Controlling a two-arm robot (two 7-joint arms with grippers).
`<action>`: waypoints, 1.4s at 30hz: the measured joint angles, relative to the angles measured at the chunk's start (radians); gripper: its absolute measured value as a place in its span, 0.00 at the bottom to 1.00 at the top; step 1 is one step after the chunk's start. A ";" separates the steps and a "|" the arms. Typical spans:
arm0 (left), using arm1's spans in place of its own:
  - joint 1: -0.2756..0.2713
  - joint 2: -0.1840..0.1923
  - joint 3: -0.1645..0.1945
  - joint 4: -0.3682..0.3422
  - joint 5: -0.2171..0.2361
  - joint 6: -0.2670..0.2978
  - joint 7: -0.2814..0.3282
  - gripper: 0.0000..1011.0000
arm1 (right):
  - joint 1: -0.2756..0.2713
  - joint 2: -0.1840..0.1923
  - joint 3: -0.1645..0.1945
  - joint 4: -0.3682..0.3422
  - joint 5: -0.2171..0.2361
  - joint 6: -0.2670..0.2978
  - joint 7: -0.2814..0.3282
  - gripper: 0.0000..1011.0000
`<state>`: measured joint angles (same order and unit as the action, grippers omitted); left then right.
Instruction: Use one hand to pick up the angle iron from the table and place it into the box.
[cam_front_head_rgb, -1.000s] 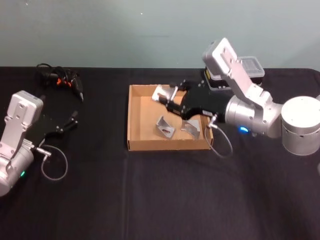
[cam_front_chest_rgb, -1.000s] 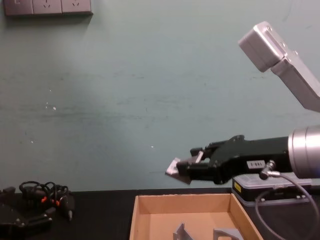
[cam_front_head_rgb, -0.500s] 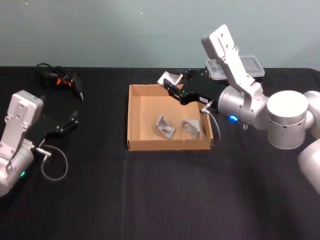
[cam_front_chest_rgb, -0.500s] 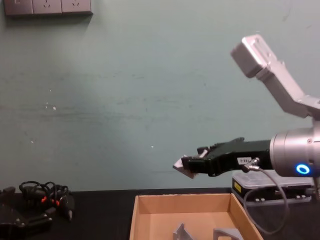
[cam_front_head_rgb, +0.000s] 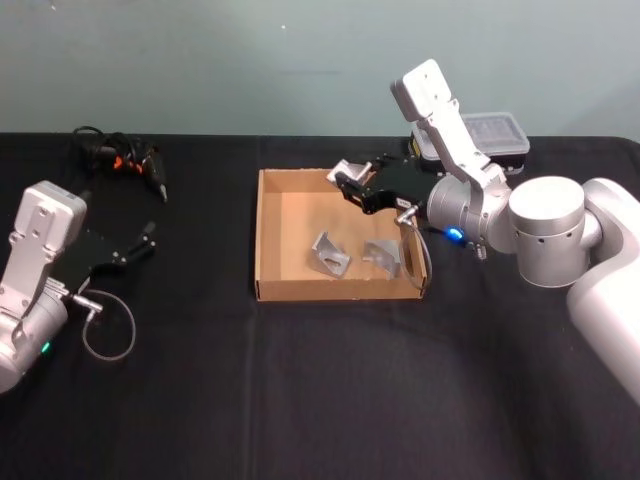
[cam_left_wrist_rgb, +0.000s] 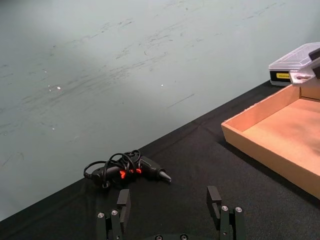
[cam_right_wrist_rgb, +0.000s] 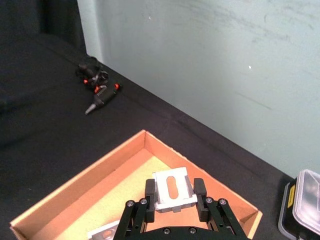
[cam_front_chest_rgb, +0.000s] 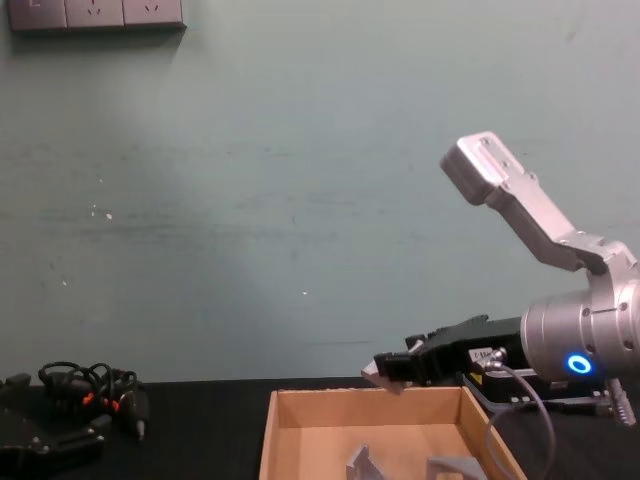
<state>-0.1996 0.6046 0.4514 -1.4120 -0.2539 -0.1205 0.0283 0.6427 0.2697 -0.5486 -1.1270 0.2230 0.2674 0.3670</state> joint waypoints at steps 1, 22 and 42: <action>0.000 0.000 0.000 0.000 0.000 0.000 0.000 0.99 | 0.002 -0.003 0.000 0.006 -0.002 0.002 0.000 0.45; 0.000 0.000 0.000 0.000 0.000 0.000 0.000 0.99 | 0.030 -0.051 0.015 0.152 -0.066 0.013 0.004 0.45; 0.000 0.000 0.000 0.000 0.000 0.000 0.000 0.99 | 0.020 -0.066 0.042 0.168 -0.103 -0.009 0.042 0.78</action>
<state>-0.1995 0.6047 0.4513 -1.4120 -0.2539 -0.1205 0.0283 0.6630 0.2035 -0.5064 -0.9586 0.1201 0.2588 0.4087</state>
